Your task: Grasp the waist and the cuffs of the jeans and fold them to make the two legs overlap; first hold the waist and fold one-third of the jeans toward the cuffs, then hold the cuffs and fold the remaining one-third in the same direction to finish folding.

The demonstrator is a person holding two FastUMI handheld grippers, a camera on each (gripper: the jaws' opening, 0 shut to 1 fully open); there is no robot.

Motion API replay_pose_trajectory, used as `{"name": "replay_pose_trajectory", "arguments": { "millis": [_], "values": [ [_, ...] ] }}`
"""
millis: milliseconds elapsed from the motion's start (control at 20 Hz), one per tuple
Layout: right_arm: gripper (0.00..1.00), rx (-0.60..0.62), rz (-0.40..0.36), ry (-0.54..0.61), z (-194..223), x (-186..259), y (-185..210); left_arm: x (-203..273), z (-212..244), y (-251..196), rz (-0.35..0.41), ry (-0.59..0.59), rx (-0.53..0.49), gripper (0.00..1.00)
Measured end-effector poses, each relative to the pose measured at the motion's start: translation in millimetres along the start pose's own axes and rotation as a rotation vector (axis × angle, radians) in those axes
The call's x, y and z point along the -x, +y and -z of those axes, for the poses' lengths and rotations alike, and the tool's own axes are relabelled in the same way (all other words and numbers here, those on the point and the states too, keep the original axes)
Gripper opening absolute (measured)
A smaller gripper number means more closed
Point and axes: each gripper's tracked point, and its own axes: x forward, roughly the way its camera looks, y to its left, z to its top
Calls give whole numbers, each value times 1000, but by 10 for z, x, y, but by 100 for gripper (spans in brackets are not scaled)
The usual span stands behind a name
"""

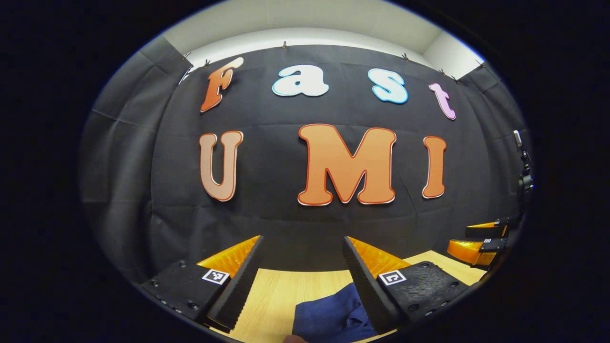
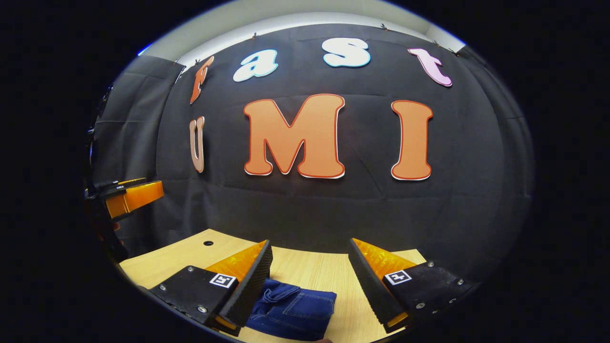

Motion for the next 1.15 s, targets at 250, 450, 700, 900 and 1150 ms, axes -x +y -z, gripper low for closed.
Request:
{"name": "replay_pose_trajectory", "arguments": {
  "millis": [250, 450, 700, 900, 1150],
  "values": [
    [97, -12, 4, -1, -32, -42, 30, 32, -136, -14, 40, -70, 22, 96],
    [98, 5, 2, -7, -44, -7, 81, 53, -60, 141, 14, -46, 8, 96],
    [97, 1, 5, -10, -67, 0, 77, 63, -1, 254, -10, -24, -11, 96],
    [97, -1, 13, -16, -87, -22, 49, 83, 28, 220, -9, -36, -34, 96],
    [97, 3, 21, -34, -155, 1, -5, 92, 17, 236, -19, -45, -35, 98]
  ]
}}
